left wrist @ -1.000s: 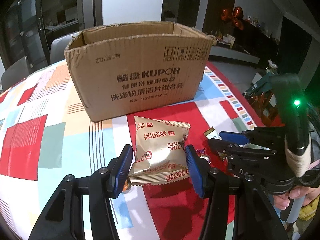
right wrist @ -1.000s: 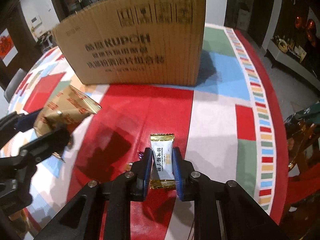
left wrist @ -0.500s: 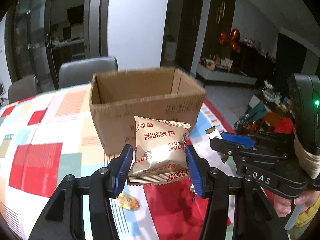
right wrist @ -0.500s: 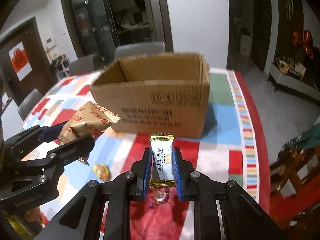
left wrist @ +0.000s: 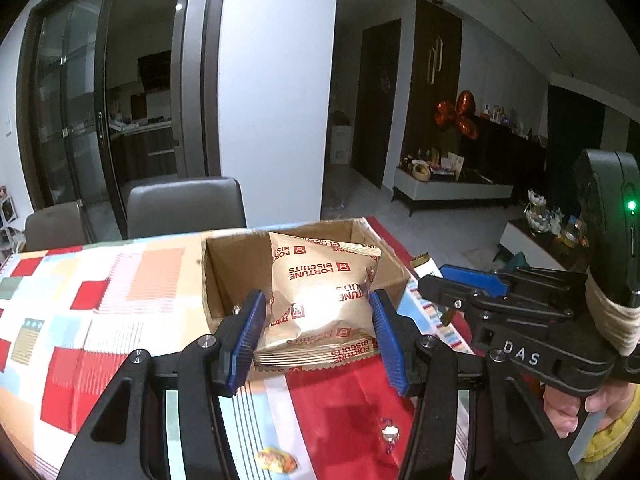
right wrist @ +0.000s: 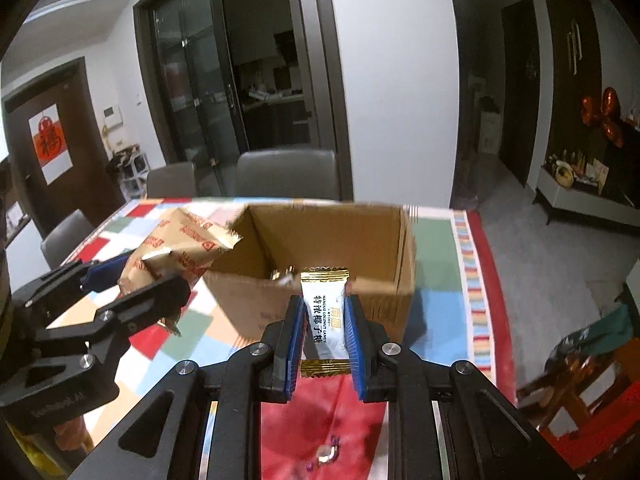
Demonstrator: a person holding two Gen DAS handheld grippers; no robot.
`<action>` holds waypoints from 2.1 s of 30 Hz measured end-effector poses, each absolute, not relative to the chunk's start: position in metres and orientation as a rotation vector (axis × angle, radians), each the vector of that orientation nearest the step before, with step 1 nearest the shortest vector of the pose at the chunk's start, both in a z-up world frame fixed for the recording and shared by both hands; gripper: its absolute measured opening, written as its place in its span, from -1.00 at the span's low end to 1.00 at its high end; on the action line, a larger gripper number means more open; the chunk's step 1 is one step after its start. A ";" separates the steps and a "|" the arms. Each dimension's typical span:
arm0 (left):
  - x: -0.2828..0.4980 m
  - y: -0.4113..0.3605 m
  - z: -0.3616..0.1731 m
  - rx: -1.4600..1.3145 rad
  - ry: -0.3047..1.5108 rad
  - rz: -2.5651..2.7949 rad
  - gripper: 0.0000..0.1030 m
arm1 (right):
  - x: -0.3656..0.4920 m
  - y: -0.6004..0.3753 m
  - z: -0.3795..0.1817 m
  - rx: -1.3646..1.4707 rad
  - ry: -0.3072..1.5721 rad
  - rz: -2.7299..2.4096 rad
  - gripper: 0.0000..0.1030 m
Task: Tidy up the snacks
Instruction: 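Carry the biscuit packet and gold bar over the box and open both tools, then move both tools back to the yellow candy bag and purple foil candy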
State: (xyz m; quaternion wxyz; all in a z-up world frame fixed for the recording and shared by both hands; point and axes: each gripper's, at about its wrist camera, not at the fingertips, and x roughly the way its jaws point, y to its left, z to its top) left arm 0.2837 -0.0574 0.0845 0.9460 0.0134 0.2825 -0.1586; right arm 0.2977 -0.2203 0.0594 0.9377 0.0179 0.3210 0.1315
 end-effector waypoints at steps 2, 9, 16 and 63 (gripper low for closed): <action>0.292 -0.056 0.089 0.027 0.570 -0.317 0.03 | 0.304 -0.220 0.067 0.038 0.640 0.267 -0.57; 0.327 -0.051 0.097 0.028 0.576 -0.294 0.03 | 0.331 -0.215 0.079 0.019 0.617 0.254 -0.57; 0.358 -0.052 0.093 0.056 0.608 -0.272 0.03 | 0.359 -0.210 0.078 0.010 0.624 0.253 -0.57; 0.265 -0.025 0.040 0.019 0.691 -0.216 0.33 | 0.272 -0.200 0.022 0.067 0.706 0.207 -0.16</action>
